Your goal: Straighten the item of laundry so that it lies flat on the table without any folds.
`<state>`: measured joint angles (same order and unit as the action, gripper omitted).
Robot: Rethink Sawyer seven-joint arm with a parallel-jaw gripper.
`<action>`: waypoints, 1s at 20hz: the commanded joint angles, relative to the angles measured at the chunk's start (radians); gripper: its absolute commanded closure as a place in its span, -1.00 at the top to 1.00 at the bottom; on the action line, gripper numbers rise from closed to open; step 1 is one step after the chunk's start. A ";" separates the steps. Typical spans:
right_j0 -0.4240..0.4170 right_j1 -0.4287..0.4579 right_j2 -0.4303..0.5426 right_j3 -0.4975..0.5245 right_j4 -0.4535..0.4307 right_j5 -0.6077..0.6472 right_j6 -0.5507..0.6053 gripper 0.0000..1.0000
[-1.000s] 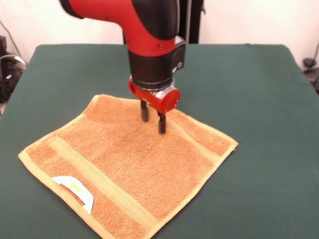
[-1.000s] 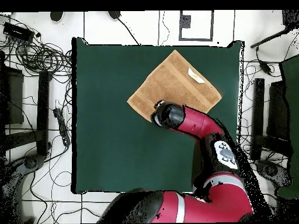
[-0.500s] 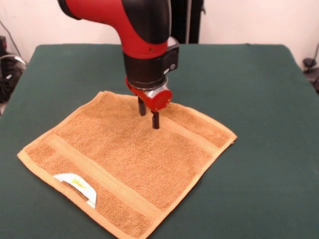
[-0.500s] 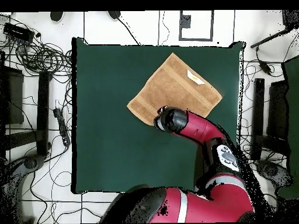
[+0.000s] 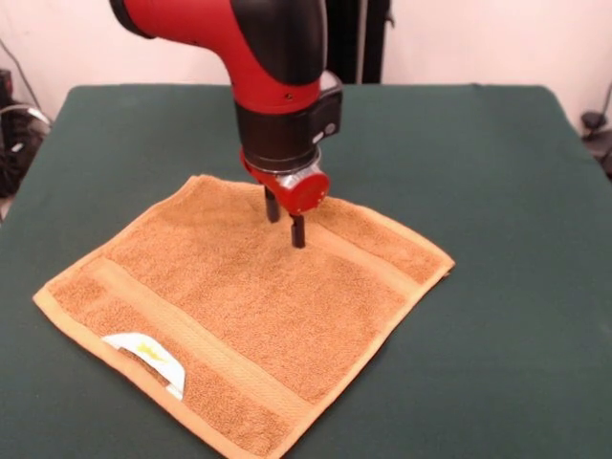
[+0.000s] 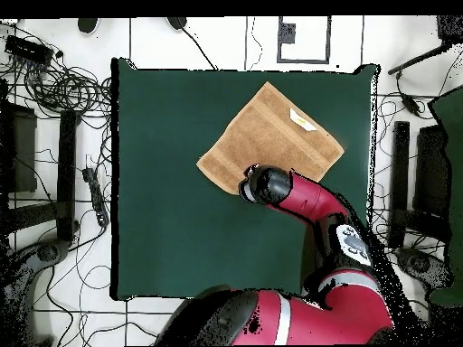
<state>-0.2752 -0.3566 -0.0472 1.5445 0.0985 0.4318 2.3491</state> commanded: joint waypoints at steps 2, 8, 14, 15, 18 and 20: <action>-0.040 0.209 -0.022 0.134 -0.023 -0.063 0.124 1.00; -0.022 0.166 -0.119 0.157 -0.114 -0.071 0.076 1.00; -0.056 0.133 -0.086 0.114 -0.303 -0.236 -0.095 1.00; -0.074 0.120 -0.058 0.104 -0.336 -0.243 -0.131 1.00; -0.187 0.073 0.100 0.106 -0.472 -0.288 -0.268 1.00; -0.284 0.073 0.247 0.090 -0.573 -0.256 -0.378 1.00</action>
<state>-0.3764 -0.3997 0.0228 1.5605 -0.2498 0.2886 2.3416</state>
